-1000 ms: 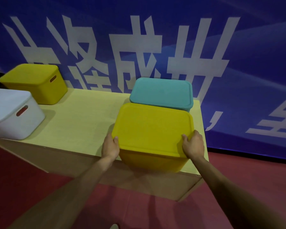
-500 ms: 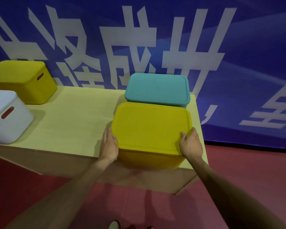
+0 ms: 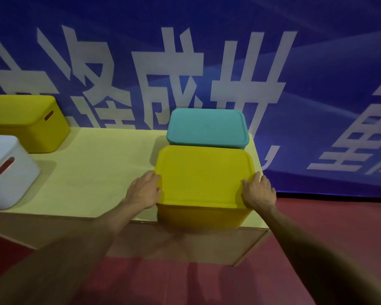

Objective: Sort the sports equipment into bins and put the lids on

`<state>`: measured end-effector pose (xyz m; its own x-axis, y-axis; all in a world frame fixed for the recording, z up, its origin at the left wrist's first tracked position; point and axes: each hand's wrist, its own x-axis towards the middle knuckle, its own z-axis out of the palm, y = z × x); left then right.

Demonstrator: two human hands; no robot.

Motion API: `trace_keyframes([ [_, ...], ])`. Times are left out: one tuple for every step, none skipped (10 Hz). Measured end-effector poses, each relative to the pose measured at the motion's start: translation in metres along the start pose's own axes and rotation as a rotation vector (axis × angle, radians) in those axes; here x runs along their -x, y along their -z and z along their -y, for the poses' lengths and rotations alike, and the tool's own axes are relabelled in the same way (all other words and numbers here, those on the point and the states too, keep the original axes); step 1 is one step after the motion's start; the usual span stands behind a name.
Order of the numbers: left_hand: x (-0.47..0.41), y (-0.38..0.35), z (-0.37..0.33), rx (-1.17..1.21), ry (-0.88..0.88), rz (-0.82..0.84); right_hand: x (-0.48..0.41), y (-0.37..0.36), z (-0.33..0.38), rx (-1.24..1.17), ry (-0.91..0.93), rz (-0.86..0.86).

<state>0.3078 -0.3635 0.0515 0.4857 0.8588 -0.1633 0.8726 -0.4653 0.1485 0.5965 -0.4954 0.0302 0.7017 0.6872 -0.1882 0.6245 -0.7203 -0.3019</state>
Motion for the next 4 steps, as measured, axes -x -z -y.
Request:
trace_keyframes([
  [-0.01,0.021,-0.006,-0.033,-0.01,0.11,0.008,0.016,0.013,0.106,0.074,-0.081],
  [-0.016,0.04,-0.017,0.101,-0.028,0.124,0.014,0.034,0.038,-0.017,0.222,-0.017],
  [-0.018,0.067,-0.029,0.243,-0.084,0.047,0.015,0.054,0.067,-0.098,0.369,0.044],
  [-0.022,0.114,-0.044,0.465,-0.167,-0.08,0.016,0.086,0.108,-0.23,0.474,-0.003],
])
